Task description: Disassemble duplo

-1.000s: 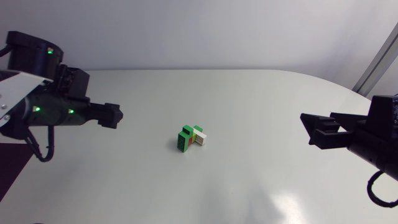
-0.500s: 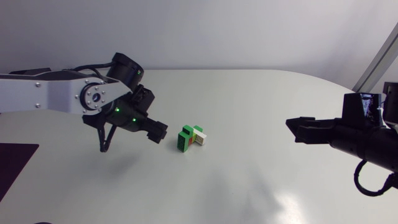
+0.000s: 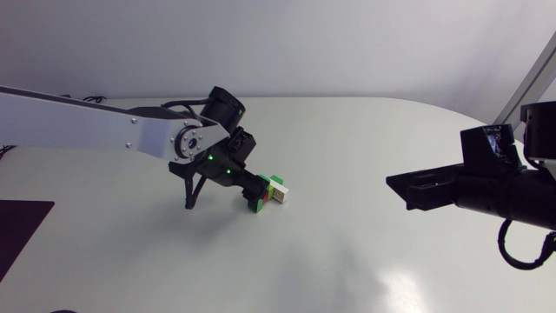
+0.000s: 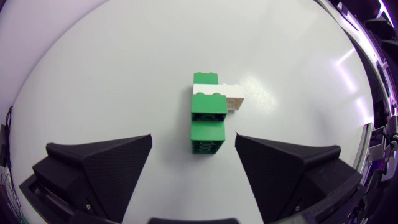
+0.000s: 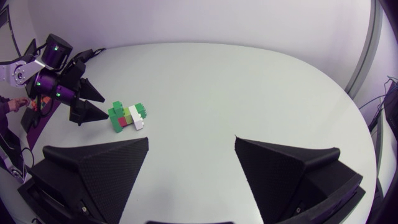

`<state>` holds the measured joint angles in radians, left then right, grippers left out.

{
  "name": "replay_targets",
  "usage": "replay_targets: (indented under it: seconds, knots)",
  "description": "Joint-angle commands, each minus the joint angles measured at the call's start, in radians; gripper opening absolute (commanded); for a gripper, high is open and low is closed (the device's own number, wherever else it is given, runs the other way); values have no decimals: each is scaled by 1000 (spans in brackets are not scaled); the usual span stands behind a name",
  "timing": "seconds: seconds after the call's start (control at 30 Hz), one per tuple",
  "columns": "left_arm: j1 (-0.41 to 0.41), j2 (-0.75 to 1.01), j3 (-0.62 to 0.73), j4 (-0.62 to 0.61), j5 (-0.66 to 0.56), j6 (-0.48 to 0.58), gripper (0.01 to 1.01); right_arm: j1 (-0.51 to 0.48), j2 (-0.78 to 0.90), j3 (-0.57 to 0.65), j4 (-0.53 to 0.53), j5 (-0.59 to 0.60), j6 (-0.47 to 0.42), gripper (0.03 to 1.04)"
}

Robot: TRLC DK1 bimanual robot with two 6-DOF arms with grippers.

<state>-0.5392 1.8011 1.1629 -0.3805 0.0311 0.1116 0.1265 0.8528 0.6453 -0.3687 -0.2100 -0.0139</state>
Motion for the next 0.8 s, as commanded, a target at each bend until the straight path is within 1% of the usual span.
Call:
replay_targets:
  seconds: [0.0, 0.13, 0.17, 0.23, 0.33, 0.4, 0.5, 0.53, 0.57, 0.6, 0.7, 0.77]
  knots:
    - [-7, 41, 32, 0, 13, 2, 839, 7, 34, 27, -16, -8, -31, 998]
    - [-16, 58, 20, 9, 13, 5, 811, 10, 77, 28, -13, -28, -32, 998]
    - [-16, 64, 23, 14, 13, 5, 780, 15, 84, 28, -13, -32, -32, 998]
    - [-19, 81, 31, 25, 13, 5, 759, 27, 98, 30, -12, -34, -32, 998]
    - [-25, 110, 50, 32, 13, 7, 682, 45, 106, 25, -12, -34, -32, 998]
    - [-33, 130, 60, 31, 13, 5, 648, 48, 106, 22, -13, -34, -32, 998]
    - [-41, 135, 66, 32, 13, 3, 643, 48, 97, 16, -21, -34, -55, 998]
    - [-42, 135, 66, 32, 13, 3, 595, 48, 94, 14, -21, -34, -63, 998]
    - [-42, 135, 66, 35, 13, 2, 589, 48, 92, 11, -21, -34, -67, 998]
    - [-42, 135, 66, 35, 13, 2, 548, 48, 91, 10, -24, -34, -77, 998]
    - [-33, 136, 60, 42, 35, -1, 393, 45, 78, 8, -30, -32, -81, 998]
    - [-24, 136, 50, 48, 41, -3, 313, 41, 66, 8, -39, -34, -93, 998]
